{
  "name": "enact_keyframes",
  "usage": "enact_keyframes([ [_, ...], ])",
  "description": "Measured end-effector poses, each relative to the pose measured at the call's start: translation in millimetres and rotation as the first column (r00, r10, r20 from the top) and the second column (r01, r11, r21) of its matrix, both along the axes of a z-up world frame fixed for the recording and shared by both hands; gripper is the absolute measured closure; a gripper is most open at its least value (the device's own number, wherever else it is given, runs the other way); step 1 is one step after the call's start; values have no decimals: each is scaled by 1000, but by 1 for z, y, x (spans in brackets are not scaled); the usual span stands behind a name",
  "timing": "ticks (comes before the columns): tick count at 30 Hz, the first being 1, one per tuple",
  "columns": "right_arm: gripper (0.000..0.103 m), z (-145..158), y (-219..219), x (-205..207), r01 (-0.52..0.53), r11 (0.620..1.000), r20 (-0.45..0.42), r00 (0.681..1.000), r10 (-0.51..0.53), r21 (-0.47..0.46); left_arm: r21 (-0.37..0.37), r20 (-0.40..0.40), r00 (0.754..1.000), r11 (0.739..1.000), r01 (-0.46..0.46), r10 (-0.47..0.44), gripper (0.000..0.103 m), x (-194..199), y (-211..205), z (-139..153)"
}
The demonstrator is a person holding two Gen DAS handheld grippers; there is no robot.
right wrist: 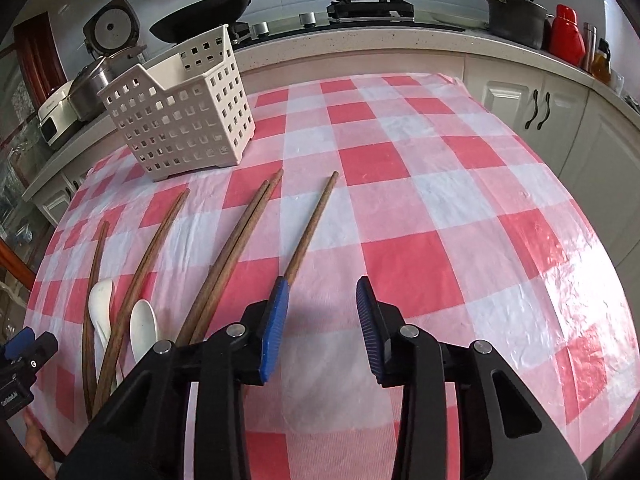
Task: Organize utensils
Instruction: 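Close the right tool on a brown chopstick while the left tool grasps another chopstick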
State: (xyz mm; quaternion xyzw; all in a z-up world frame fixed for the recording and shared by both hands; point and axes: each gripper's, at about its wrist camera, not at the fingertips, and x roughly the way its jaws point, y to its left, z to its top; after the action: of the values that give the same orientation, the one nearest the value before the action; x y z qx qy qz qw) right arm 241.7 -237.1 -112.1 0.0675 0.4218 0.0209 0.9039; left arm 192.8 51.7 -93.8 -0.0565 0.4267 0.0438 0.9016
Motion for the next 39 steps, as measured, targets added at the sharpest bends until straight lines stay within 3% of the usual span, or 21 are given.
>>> enact_keyframes([
  [4,73,-4,6,21,3,1000,-31,1000,-4,-18,-11,-2,1000,1000,-24,24,6,18,7,2],
  [11,78,-11,23,39,-21,990,-29,999,17,-138,-28,-28,994,994,-108,107,13,44,27,-3],
  [15,88,-13,21,39,-37,990,-10,999,36,-135,-24,-62,991,992,-124,122,30,60,31,-10],
  [19,90,-13,14,38,-41,993,-11,999,40,-107,-47,-76,991,993,-112,108,31,75,24,-16],
  [22,90,-12,13,37,-40,994,-10,999,40,-98,-9,-69,989,992,-129,128,36,84,18,-17],
  [28,89,-13,12,38,-41,996,-9,999,41,-75,-11,-86,986,989,-145,143,43,98,18,-25],
  [32,89,-12,13,38,-53,995,-10,999,53,-89,50,-92,985,989,-140,144,44,104,12,-28],
  [39,90,-11,9,49,-48,995,-34,998,45,-87,62,-93,987,990,-127,132,74,111,10,-25],
])
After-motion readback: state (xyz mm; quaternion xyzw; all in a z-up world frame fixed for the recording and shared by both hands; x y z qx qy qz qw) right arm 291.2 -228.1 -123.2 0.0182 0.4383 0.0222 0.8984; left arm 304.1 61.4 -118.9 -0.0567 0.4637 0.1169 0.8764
